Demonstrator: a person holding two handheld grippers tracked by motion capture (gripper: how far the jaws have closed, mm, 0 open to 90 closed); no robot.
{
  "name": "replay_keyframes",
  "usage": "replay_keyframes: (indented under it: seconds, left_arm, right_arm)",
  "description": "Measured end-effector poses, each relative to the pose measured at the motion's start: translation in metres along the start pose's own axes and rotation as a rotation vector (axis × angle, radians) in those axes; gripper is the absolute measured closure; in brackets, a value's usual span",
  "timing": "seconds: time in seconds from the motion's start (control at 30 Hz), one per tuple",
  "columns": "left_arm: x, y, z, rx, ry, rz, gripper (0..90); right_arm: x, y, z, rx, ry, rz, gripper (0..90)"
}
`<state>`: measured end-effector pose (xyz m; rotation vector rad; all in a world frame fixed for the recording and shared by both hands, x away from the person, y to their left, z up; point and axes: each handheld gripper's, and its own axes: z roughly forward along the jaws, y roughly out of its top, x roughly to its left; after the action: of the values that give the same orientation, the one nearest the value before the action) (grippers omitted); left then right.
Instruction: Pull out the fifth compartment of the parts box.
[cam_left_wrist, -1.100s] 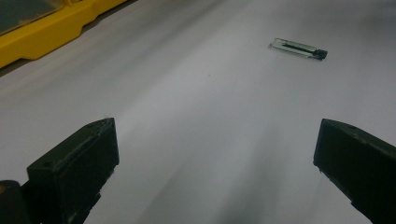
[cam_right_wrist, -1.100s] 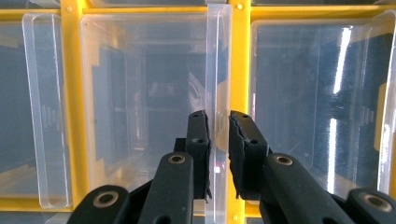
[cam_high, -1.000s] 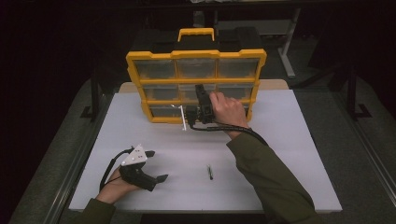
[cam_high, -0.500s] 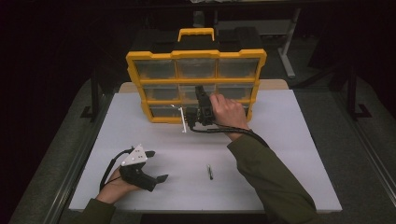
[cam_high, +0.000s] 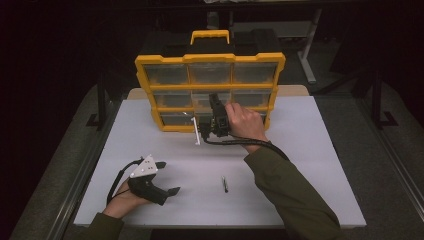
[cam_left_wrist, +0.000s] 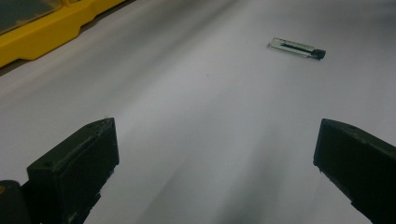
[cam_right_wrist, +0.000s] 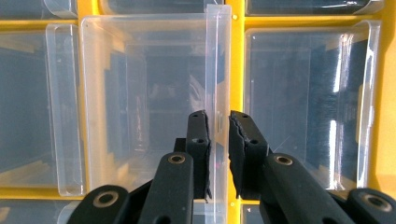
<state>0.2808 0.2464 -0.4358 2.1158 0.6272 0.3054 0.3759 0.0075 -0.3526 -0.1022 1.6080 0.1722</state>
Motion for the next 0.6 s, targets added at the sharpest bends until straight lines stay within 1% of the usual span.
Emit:
replay_keyframes:
  seconds: [0.03, 0.07, 0.1, 0.13, 0.2, 0.23, 0.27, 0.33, 0.47, 0.53, 0.6]
  left_arm:
    - [-0.0001, 0.0001, 0.0000, -0.001, 0.000, -0.001, 0.0]
    - [-0.0001, 0.0001, 0.0000, -0.001, 0.000, -0.001, 0.0]
    - [0.0000, 0.0002, -0.0003, 0.004, 0.000, 0.001, 0.0]
    - [0.0000, 0.0002, -0.0003, 0.004, 0.000, 0.001, 0.0]
    - [0.0000, 0.0003, -0.0003, 0.005, -0.001, 0.004, 0.0]
    - [-0.0002, 0.0005, -0.0005, 0.010, -0.002, 0.005, 0.0]
    - [-0.0002, 0.0005, -0.0005, 0.010, -0.002, 0.005, 0.0]
    - [-0.0003, 0.0003, 0.0000, 0.005, -0.002, 0.003, 0.0]
    - [0.0000, 0.0003, -0.0001, 0.003, 0.000, 0.002, 0.0]
    - [-0.0001, 0.0006, -0.0005, 0.010, -0.001, 0.006, 0.0]
    - [-0.0006, 0.0001, 0.0002, 0.003, -0.002, 0.002, 0.0]
  right_arm:
    - [-0.0004, 0.0001, -0.0009, -0.003, 0.001, -0.014, 77.5]
    - [-0.0004, 0.0001, -0.0009, -0.003, 0.001, -0.014, 77.5]
    - [0.0007, 0.0009, -0.0022, -0.002, -0.004, 0.007, 77.5]
    - [0.0007, 0.0011, -0.0028, -0.003, -0.007, 0.008, 77.5]
    - [0.0009, 0.0011, -0.0036, -0.004, -0.008, 0.008, 77.5]
    - [0.0004, 0.0010, -0.0038, -0.009, -0.007, -0.005, 77.5]
    - [0.0004, 0.0011, -0.0042, -0.011, -0.005, -0.005, 77.5]
    - [0.0009, 0.0014, -0.0056, -0.010, -0.013, 0.012, 77.5]
    - [0.0010, 0.0016, -0.0070, -0.012, -0.013, 0.007, 77.5]
    - [0.0013, 0.0016, -0.0076, -0.012, -0.011, 0.002, 77.5]
    - [0.0009, 0.0018, -0.0080, -0.014, -0.009, -0.002, 77.5]
